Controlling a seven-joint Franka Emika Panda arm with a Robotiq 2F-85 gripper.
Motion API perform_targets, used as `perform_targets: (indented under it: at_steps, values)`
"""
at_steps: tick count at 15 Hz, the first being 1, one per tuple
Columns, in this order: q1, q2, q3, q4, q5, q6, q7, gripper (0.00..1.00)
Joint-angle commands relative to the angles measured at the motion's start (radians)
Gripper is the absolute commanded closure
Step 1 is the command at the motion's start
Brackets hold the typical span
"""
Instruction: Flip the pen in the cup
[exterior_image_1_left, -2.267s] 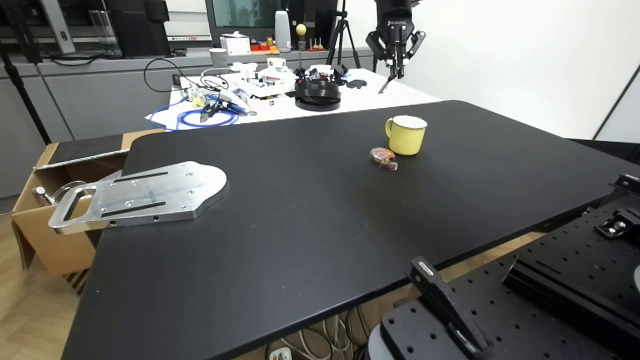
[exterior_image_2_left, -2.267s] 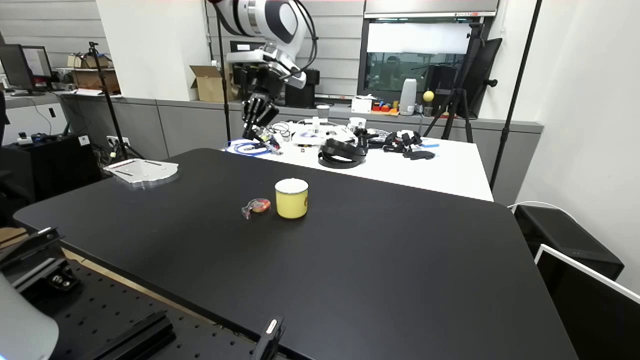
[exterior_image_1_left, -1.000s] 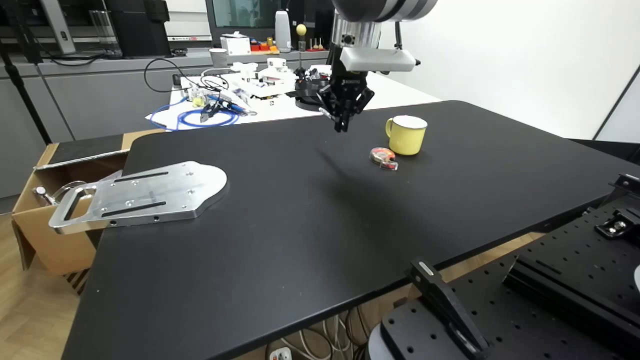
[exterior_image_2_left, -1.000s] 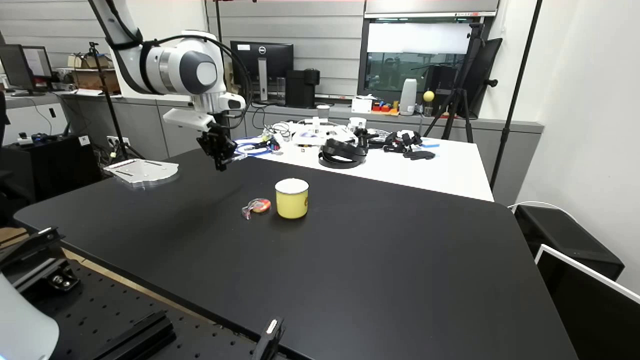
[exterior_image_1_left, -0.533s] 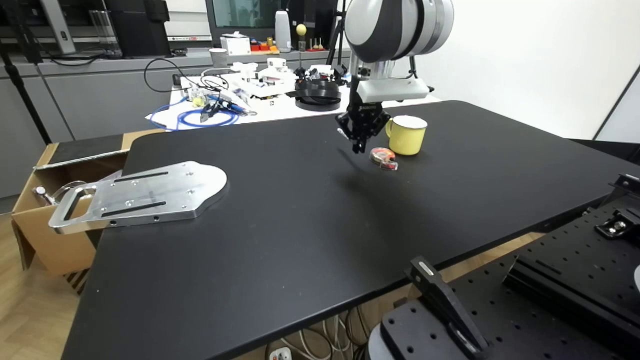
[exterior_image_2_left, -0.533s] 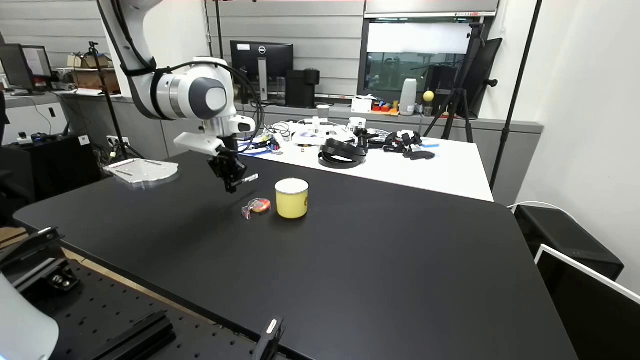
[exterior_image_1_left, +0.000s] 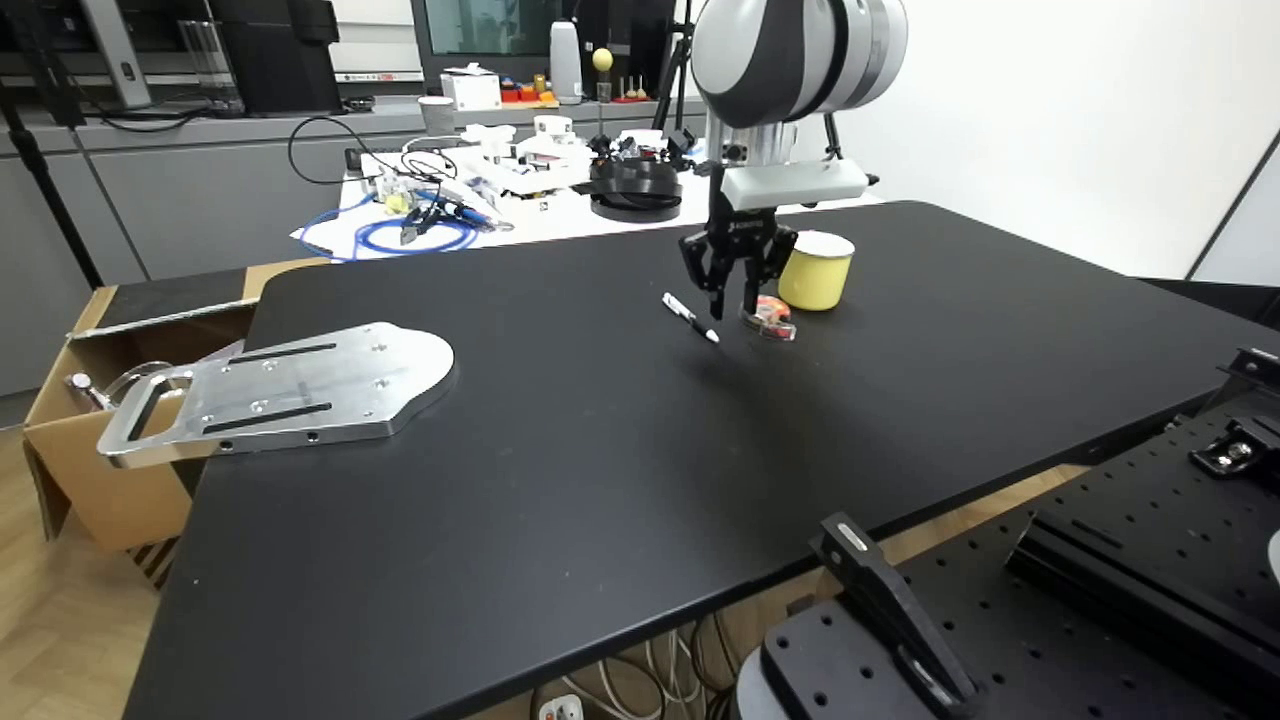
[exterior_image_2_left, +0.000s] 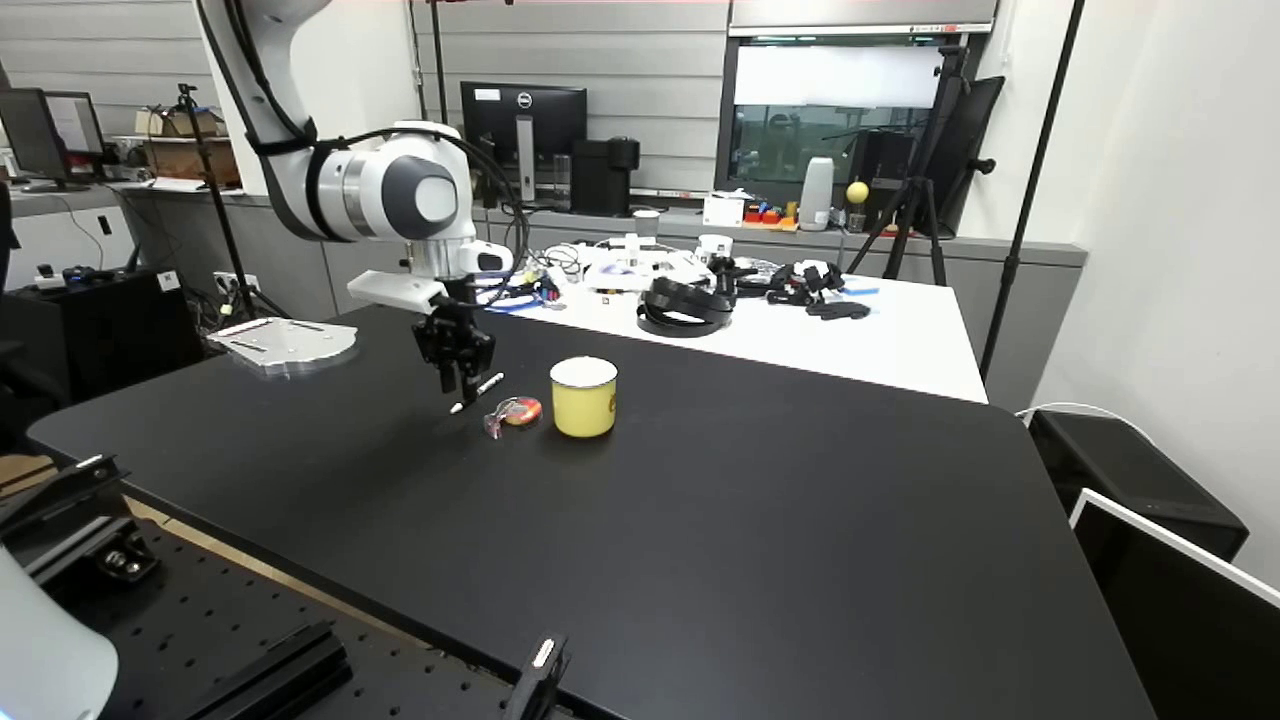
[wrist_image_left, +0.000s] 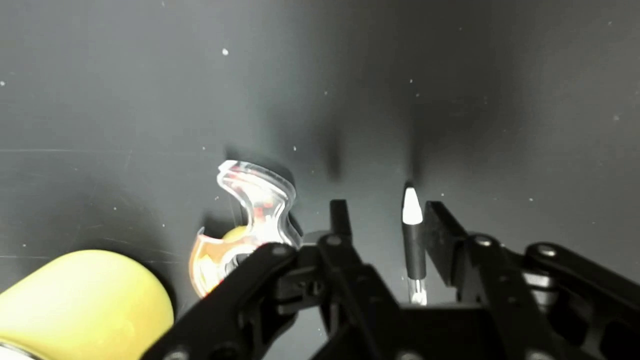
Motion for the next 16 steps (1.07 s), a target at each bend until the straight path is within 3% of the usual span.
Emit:
perform_targets:
  at_steps: [1,5,11,16]
  values:
    - [0.013,-0.097,-0.02,-0.003,-0.032,-0.14,0.054,0.25]
    - [-0.005,-0.152,-0.004,0.015,-0.067,-0.193,0.036,0.01]
    - [-0.044,-0.122,0.044,0.1,-0.074,-0.212,-0.052,0.0]
    - [-0.083,-0.077,0.094,0.146,-0.058,-0.16,-0.171,0.0]
